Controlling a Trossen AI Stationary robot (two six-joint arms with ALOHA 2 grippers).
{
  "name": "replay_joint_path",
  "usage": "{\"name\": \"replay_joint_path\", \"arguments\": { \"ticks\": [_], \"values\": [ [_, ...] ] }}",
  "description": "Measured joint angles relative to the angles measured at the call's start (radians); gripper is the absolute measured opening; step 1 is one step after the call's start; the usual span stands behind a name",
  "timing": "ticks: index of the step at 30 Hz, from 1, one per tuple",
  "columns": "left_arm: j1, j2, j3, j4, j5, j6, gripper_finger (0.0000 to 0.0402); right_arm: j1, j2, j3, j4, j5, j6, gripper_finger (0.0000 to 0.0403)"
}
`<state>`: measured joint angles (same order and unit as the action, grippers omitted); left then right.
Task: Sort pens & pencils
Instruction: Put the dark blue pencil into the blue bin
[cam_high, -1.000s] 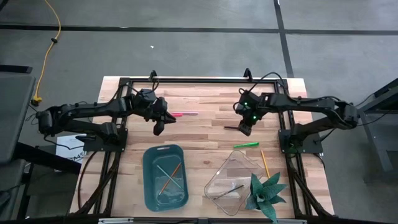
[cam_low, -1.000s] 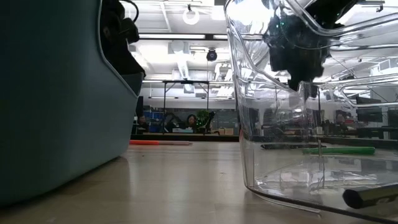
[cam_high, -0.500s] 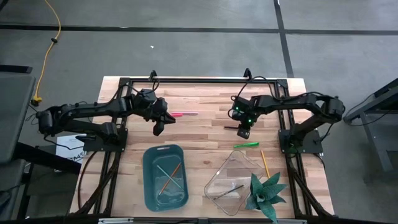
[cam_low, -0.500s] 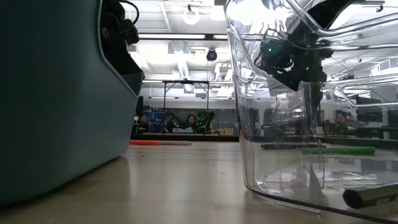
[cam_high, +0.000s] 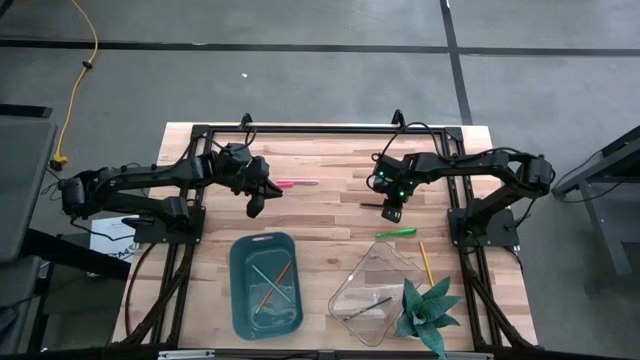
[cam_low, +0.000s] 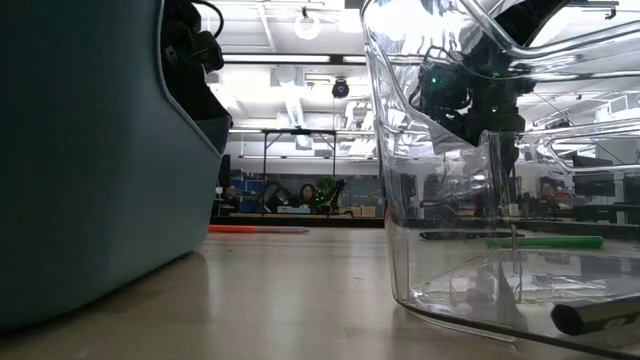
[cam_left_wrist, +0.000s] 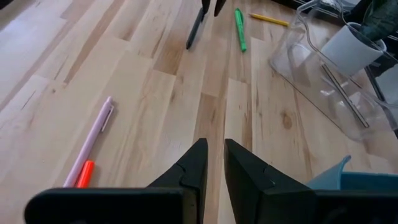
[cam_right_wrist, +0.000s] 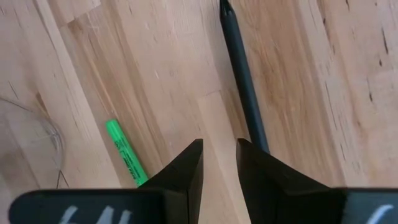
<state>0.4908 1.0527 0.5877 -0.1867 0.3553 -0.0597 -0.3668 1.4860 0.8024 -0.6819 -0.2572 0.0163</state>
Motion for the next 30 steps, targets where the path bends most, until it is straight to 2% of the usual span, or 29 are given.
{"name": "replay_joint_path", "arguments": {
  "ticks": [7, 12, 30],
  "values": [
    [0.000, 0.000, 0.000, 0.000, 0.000, -0.003, 0.0042, 0.000, 0.000, 0.000, -0.021, 0.029, -0.039, 0.0087],
    [0.000, 0.000, 0.000, 0.002, -0.003, -0.016, 0.0042, 0.012, -0.006, 0.000, -0.052, -0.050, -0.050, 0.0087],
    [0.000, 0.000, 0.000, 0.007, -0.008, -0.024, 0.0042, 0.021, -0.009, 0.000, -0.039, -0.040, -0.042, 0.0087]
  ]
}}
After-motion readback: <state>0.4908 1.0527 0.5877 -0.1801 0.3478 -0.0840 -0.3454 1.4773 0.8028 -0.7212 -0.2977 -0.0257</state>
